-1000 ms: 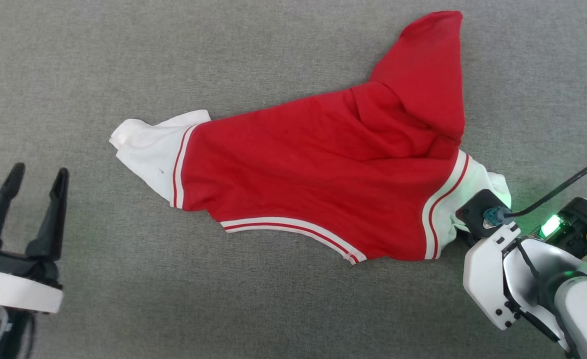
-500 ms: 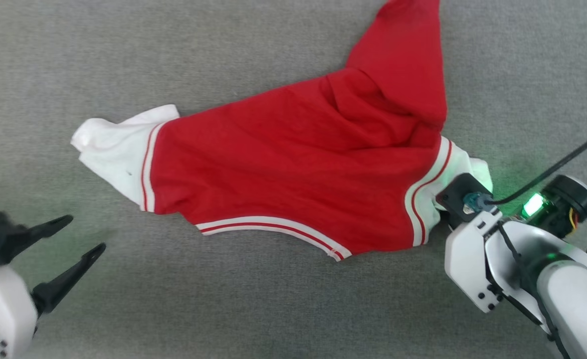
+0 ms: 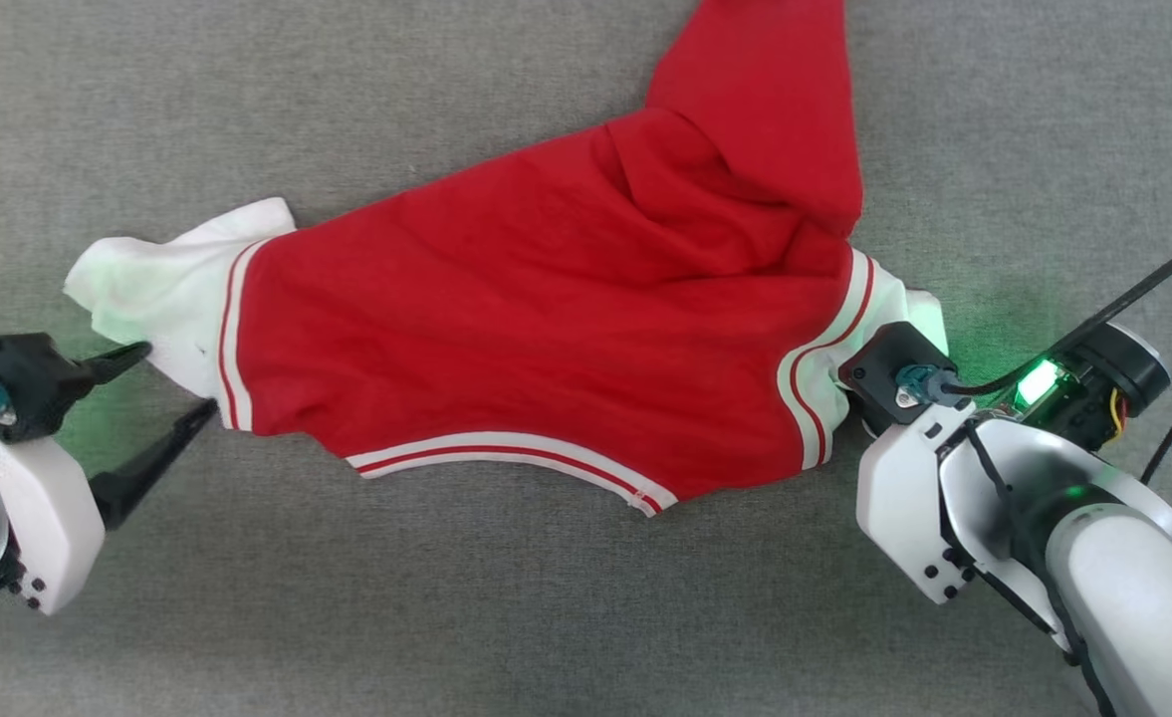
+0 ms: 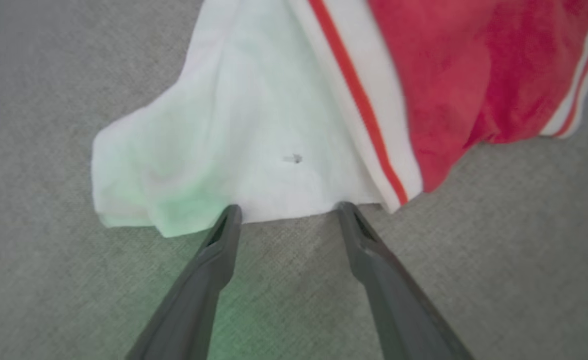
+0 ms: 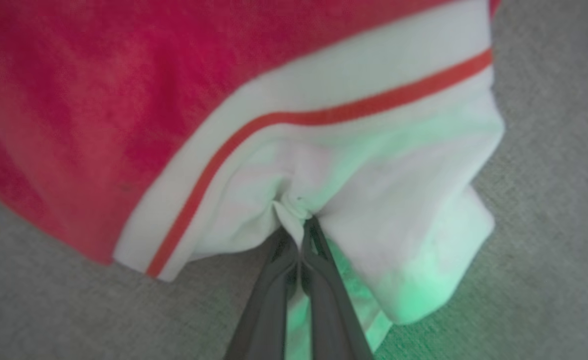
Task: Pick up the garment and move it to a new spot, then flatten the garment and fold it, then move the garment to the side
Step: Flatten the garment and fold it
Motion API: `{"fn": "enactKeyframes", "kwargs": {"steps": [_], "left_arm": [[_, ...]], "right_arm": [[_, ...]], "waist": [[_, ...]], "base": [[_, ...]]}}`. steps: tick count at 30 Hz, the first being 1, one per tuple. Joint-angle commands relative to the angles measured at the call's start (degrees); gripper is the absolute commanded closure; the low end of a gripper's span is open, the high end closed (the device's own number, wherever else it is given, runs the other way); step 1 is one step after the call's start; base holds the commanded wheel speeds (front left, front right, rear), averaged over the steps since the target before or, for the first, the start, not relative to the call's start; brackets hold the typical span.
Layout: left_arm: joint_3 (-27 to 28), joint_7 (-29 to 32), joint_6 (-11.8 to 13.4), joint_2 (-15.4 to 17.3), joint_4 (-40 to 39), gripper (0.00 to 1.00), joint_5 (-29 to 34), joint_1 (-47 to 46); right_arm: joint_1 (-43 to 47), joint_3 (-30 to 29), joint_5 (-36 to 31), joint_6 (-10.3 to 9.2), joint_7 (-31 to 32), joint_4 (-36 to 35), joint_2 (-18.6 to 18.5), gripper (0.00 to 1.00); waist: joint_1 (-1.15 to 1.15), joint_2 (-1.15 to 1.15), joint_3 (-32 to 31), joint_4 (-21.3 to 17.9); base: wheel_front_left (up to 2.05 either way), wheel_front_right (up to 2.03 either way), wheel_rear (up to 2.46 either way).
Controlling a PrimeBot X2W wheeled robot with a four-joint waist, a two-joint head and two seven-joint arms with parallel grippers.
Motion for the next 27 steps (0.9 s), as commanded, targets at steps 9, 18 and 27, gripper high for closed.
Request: {"fn": "enactKeyframes", "kwargs": {"steps": [9,18,27], "left_arm": [[-0.7,3.0,0.1,-1.1,0.3,0.00,1.8,1.8],[-1.0,4.5,0.2,-2.7,1.7,1.00,-1.1,1.6],[-0.8,2.2,0.1,-2.1,2.0,1.00,-4.6,1.8]], "right_arm": [[0.5,0.9,-2.2,-0.47,1.4,5.3,1.9,1.00],[-0.2,1.0,-2.9,-0.46,0.7,5.5,3.3,1.00],[1.4,-0.6,-2.5,-0.46,-1.9,4.7,3.9,1.00]], "waist": [[0.00,-0.01,2.1,-1.4],[0.00,-0.01,2.9,-2.6],[0.00,-0.01,0.7,-3.4]], "base": [[0.00,0.00,0.00],[0.00,0.00,0.00],[0.00,0.00,0.00]]}}
